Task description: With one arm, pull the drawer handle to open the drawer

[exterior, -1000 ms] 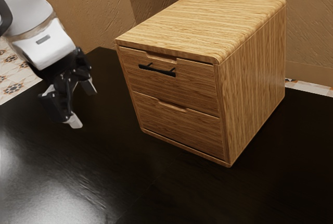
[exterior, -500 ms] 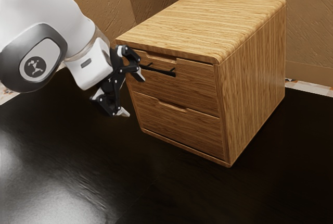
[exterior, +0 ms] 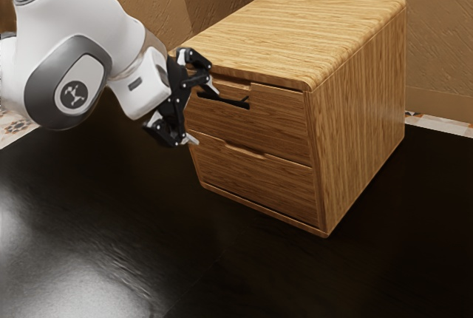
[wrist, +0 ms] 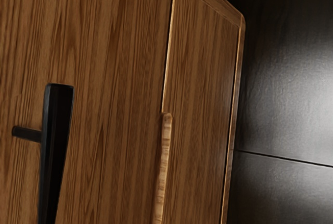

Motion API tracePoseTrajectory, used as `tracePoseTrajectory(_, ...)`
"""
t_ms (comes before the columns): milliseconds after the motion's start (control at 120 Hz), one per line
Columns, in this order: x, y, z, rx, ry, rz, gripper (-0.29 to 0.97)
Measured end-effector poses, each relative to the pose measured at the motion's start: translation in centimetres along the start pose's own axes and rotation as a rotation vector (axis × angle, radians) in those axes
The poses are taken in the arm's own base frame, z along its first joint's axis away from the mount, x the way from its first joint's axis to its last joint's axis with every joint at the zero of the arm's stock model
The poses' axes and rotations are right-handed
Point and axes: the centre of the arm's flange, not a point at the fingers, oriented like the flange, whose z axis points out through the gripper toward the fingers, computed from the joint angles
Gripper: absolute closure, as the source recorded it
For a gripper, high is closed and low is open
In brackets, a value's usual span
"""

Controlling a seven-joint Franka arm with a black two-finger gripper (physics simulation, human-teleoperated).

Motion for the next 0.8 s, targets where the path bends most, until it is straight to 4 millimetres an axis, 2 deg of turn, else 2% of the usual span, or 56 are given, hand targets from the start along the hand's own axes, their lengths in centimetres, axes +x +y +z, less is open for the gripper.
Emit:
tracePoseTrajectory(500, -0.3, -0.2, 0.4, 0.01, 0.0, 0.019, 0.0)
tracePoseTrajectory(667, -0.3, -0.3, 1.6, -0.006, -0.006, 0.019, 0.0)
tracePoseTrajectory(675, -0.3, -0.3, 1.7, -0.006, -0.006, 0.019, -0.03)
tracePoseTrajectory(800, -0.6, -0.6, 2.1, -0.004, -0.013, 0.013, 0.0)
